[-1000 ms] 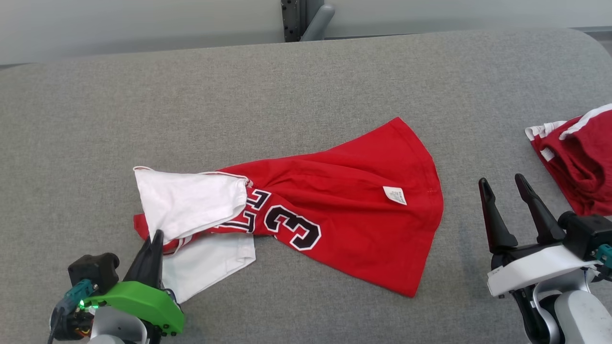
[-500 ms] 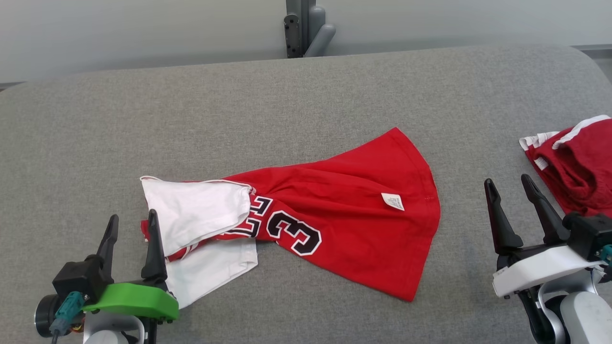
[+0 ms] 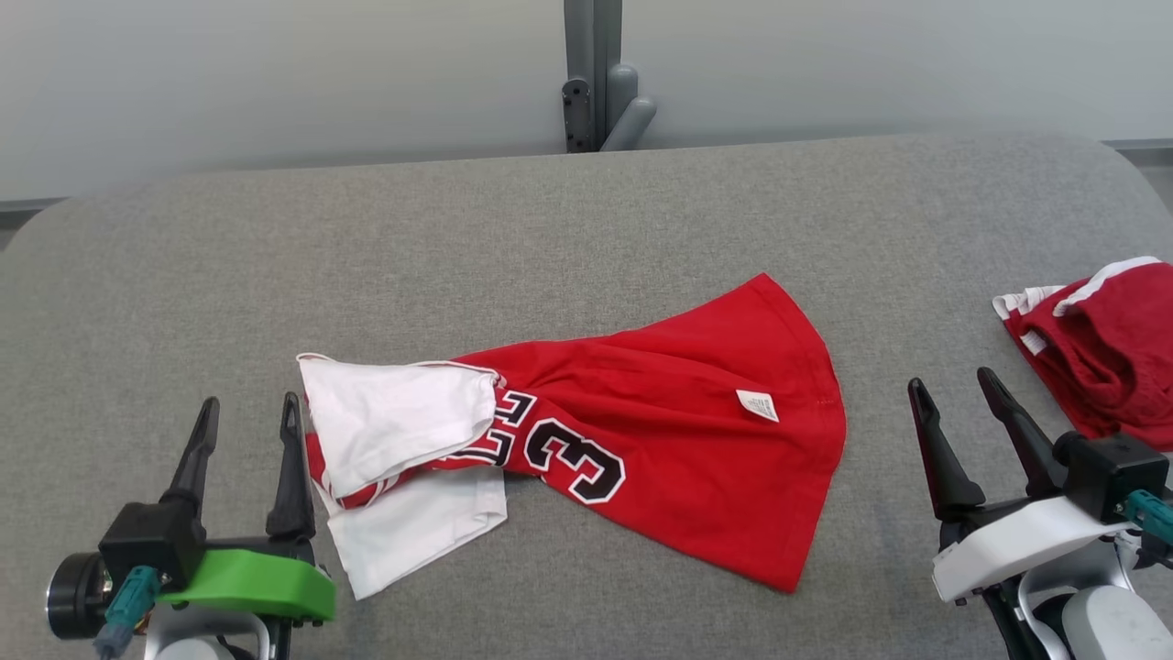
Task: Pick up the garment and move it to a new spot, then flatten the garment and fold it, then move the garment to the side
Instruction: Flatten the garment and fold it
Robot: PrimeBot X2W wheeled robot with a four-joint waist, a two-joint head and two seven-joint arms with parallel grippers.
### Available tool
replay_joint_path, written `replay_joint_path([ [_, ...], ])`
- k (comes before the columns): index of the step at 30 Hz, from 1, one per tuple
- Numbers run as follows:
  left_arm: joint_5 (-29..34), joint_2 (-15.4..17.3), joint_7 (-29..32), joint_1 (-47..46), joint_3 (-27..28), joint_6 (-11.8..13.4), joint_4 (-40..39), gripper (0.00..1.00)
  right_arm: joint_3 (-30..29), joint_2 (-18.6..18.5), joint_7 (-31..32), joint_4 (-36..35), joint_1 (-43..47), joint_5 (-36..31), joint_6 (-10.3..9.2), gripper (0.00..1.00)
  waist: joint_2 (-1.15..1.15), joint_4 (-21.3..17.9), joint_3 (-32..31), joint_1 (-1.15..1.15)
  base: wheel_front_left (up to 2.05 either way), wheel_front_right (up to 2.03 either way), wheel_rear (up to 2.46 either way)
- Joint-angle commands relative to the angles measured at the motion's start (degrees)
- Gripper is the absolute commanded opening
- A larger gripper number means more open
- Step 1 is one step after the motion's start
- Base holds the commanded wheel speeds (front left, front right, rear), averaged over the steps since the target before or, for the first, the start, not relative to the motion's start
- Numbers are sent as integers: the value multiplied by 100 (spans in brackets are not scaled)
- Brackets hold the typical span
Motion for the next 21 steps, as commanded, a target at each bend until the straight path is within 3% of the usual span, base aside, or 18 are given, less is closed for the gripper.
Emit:
replay_joint_path([
  [1, 15, 41, 13, 112, -1, 34, -42, 100, 5, -16, 15, -8, 64, -34, -1, 100, 0, 29, -82, 0, 0, 0, 0],
  [21, -72, 133, 282, 568, -114, 177, -417, 100, 39, -5, 124, -56, 294, 60, -2, 100, 0, 71, -337, 0, 0, 0, 0],
])
